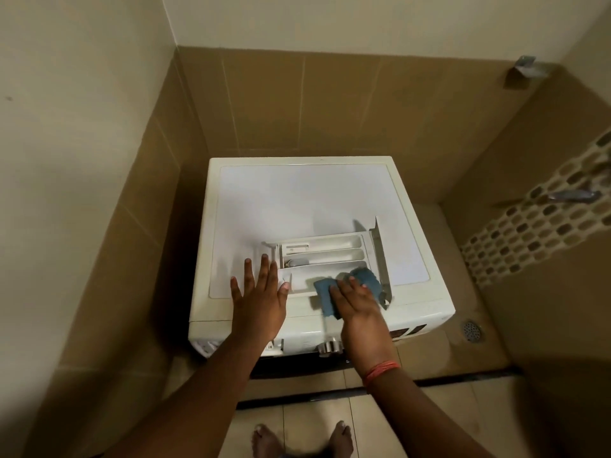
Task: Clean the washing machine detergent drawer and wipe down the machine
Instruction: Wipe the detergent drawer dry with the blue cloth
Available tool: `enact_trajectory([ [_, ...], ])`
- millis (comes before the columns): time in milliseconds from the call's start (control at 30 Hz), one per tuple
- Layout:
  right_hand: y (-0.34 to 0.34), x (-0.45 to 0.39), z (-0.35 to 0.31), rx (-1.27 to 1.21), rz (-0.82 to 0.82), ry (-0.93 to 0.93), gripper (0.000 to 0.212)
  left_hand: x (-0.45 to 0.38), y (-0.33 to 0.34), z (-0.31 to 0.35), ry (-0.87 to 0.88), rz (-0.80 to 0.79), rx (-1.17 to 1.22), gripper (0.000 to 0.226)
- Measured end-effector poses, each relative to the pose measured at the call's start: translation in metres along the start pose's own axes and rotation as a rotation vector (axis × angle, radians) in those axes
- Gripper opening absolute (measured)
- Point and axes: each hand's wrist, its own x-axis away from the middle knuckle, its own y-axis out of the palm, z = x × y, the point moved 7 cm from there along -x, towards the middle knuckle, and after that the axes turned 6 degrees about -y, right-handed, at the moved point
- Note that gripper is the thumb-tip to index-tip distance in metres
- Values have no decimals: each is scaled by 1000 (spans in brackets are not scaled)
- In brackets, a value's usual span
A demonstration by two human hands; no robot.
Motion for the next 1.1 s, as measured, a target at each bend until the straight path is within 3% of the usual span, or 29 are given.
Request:
enact_trajectory([
  [167,15,-13,-32,-124,2,-167,62,-1,1,0,-50,7,-23,71],
  [267,8,-11,-8,-125,43,-205,64,0,1,6,-60,31,-60,75],
  [467,-4,3,36,-85,97,-17,69,3,0,16,-59,50,-52,84],
  [733,17,-11,-30,-128,46,-89,55,2,-6,14,-18,30,-48,81],
  [933,-11,0,20,5,175,268,66,-2,-12,14,50,9,-112,81],
  [1100,18,-13,-34,-58,97,141,70,-3,-12,13,74,-1,-121,85],
])
